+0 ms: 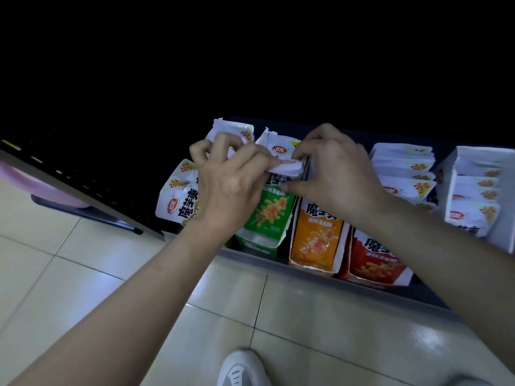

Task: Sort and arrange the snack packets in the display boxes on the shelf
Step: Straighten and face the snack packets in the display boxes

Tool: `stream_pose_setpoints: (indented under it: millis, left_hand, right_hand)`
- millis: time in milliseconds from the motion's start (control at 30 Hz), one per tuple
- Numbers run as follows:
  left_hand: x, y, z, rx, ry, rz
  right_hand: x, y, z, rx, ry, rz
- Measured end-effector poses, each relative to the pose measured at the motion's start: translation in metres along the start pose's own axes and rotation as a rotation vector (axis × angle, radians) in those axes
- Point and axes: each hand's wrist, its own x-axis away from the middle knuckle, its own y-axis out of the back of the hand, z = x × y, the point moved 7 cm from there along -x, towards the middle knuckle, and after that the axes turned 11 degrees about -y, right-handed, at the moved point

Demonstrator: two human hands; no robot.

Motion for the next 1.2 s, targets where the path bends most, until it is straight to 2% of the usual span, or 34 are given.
stream_pose_setpoints:
  millis: [100,233,367,500,733,1000,1200]
  left_hand:
    - [0.017,-0.009,-0.003,0.085,0.065,0.079]
    - [0.029,-0.013,0.001,0.163,0.253,0.244]
    - [0.047,-0.024,0.004,0.154,0.375,0.538]
    - [0.043,-0.036,0.005,0.074,0.394,0.663]
    - [0.043,-0.039,0.001,-0.043,0.410,0.633]
    - [0.047,-0.036,0.001,-0.129,0.456,0.662]
    - [0.049,-0.039,0.006,-0.116,0.508,0.655]
  right_hand:
    - [0.001,-0.003,0.007,0.150,0.039,-0.031]
    - [0.000,-0.006,0.009,0.189,0.043,-0.056]
    - [-0.002,-0.008,0.004,0.140,0.037,-0.038]
    - [-0.005,-0.009,0.002,0.050,0.057,0.004]
    - [-0.013,-0.006,-0.005,-0.060,0.066,-0.003]
    - [-0.020,-0.007,-0.005,0.080,-0.020,0.001]
    - [-0.018,0.002,-0.003,-0.202,0.029,-0.028]
